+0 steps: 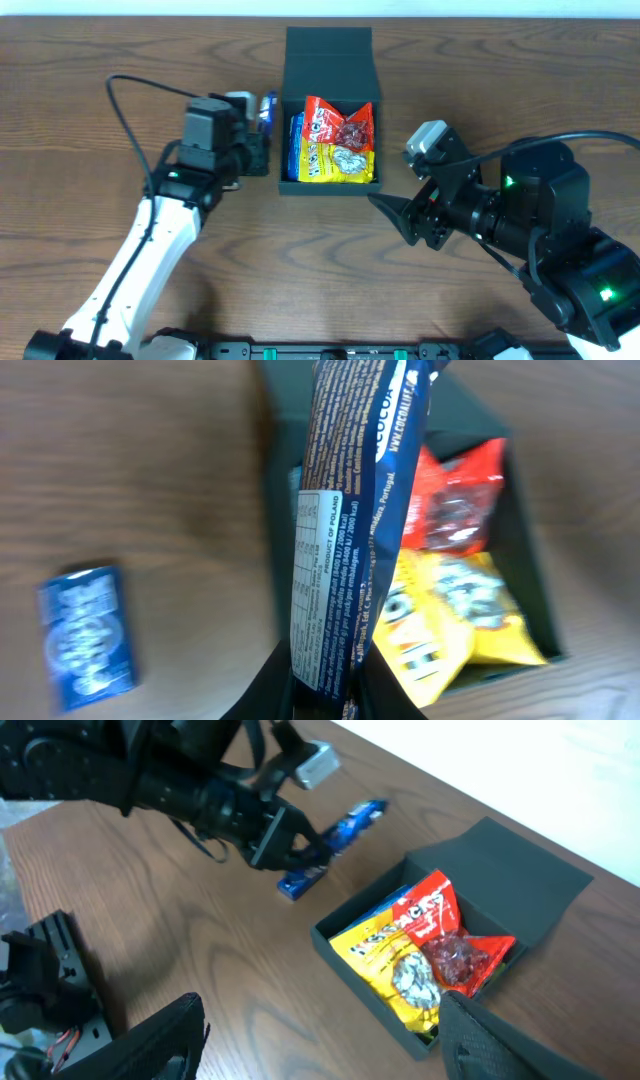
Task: Pack container
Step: 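Lower the dark bar into the box's left side and release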
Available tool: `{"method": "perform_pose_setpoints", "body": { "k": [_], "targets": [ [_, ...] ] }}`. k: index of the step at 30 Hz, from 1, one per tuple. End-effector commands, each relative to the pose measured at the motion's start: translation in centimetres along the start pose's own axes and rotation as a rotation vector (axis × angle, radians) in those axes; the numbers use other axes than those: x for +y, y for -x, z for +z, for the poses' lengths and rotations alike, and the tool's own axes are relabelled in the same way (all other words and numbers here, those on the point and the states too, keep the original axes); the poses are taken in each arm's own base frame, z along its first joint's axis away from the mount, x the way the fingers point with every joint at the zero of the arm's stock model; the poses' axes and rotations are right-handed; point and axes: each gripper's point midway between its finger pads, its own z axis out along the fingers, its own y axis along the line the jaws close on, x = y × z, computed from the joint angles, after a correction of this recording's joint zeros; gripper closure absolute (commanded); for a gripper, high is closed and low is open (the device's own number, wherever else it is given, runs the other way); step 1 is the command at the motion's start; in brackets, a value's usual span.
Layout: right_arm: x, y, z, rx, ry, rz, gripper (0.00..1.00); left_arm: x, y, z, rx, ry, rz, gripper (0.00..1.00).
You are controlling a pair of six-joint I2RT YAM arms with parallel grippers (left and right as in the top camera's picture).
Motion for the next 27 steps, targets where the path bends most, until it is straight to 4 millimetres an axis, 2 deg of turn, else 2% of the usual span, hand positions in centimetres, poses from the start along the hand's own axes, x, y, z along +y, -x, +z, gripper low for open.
{"method": "perform_pose_setpoints", "body": {
  "k": [1,10,18,19,20,22,27],
  "targets": [
    [0.4,-0.1,-0.2,-0.001,0.021,0.011,0.26,-1.6,-0.2,1.1,0.01,-0.041,-0.031,0.94],
    [0.6,-0.6,-0.2,0.019,0.026,0.02,0.26,-1.5,-1.6,5.0,0.071,-0.062,-0.098,0.94],
    [0.6,-0.7,-0.2,0.024,0.027,0.018,0.25,-1.9,-1.7,5.7,0.078,-0.093,-0.103,0.9],
    [0.6,-0.7,-0.2,0.024,0.027,0.018,0.25,-1.9,-1.8,5.7,0.079,-0.092,-0.103,0.85],
    [0.6,-0.7,-0.2,0.025,0.027,0.019,0.25,-2.0,-1.8,5.7,0.082,-0.096,-0.104,0.76],
    [0.6,-0.7,-0.2,0.025,0.027,0.019,0.25,-2.3,-2.0,5.6,0.092,-0.118,-0.104,0.41],
    [0.6,-0.8,-0.2,0.03,0.028,0.021,0.25,-3.0,-1.6,4.5,0.089,-0.159,-0.1,0.39]
  ]
}}
